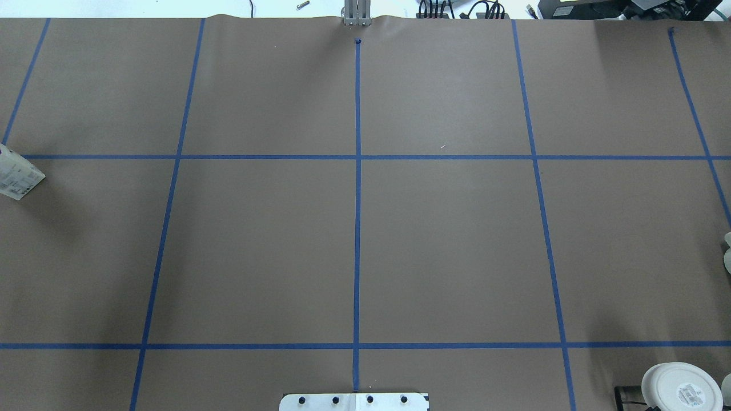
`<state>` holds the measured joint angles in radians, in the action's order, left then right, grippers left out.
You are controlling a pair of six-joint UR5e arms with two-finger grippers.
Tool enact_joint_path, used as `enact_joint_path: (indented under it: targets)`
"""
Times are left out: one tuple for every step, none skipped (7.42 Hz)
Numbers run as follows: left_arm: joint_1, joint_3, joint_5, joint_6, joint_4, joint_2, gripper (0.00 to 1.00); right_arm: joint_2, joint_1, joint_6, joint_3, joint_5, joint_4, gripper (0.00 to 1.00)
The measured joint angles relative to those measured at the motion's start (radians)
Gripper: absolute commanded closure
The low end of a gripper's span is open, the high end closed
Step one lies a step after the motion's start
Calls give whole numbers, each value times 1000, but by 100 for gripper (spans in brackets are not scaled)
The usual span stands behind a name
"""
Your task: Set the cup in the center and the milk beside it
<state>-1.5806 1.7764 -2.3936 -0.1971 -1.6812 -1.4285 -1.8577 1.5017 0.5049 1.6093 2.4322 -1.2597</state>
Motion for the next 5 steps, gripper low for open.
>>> enact_joint_path:
  targets:
    - [0,-8,0,2,0,-2,2,-1,-16,20,-14,4,35,0]
    - [0,-14,0,4,0,-4,2,-4,-31,27,-21,7,52,0]
    - [0,-17,1,5,-1,-5,2,-7,-47,26,-27,9,61,0]
    - [1,-18,1,6,-1,-5,2,-12,-61,23,-29,10,73,0]
    - [1,-19,1,6,-1,-6,2,-24,-71,21,-29,11,96,0]
